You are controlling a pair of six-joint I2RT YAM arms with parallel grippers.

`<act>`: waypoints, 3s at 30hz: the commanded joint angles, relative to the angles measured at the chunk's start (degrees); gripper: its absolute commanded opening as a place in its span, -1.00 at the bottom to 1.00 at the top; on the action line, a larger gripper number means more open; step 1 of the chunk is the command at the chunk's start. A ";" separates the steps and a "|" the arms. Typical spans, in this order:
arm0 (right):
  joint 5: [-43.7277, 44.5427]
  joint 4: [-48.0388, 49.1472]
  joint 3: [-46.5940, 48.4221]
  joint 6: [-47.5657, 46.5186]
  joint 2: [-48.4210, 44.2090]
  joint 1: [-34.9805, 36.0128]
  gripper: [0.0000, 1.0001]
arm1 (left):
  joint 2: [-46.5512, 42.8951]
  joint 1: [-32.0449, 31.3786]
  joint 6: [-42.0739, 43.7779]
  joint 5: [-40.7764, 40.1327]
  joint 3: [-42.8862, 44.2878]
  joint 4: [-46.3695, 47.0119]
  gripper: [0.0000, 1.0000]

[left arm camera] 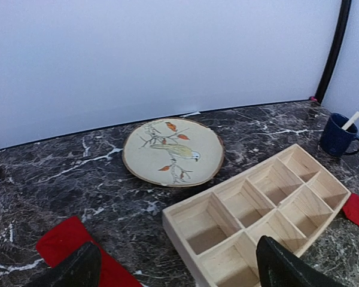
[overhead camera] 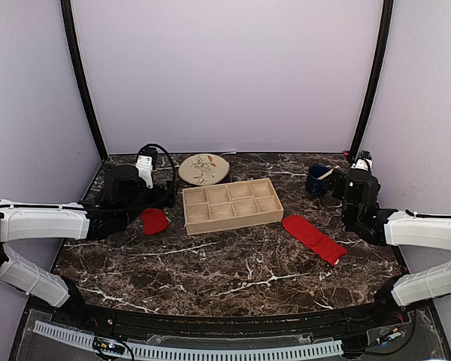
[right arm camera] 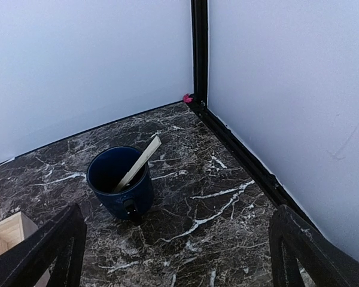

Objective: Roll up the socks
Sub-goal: Pick up the sock from the center of the board.

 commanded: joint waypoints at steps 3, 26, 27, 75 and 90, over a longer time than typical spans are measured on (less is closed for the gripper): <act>-8.77 -1.10 4.12 -3.72 -4.13 0.33 0.83 | 3.51 -9.41 2.20 -3.72 4.92 -3.18 0.85; -27.68 -48.68 2.08 27.80 -6.78 1.07 0.16 | 18.55 -23.84 -8.39 5.69 15.74 -12.22 0.73; -28.27 -48.90 1.46 28.84 -6.77 1.16 0.16 | 19.02 -23.82 -8.68 6.16 16.07 -12.28 0.73; -33.41 -49.52 -6.29 63.49 -4.58 2.79 -0.10 | 17.36 -23.84 -6.64 12.26 14.32 -5.88 0.66; -29.86 -55.46 0.53 54.21 -3.77 4.88 -1.00 | 17.13 -23.66 -7.82 10.52 13.92 -6.19 0.68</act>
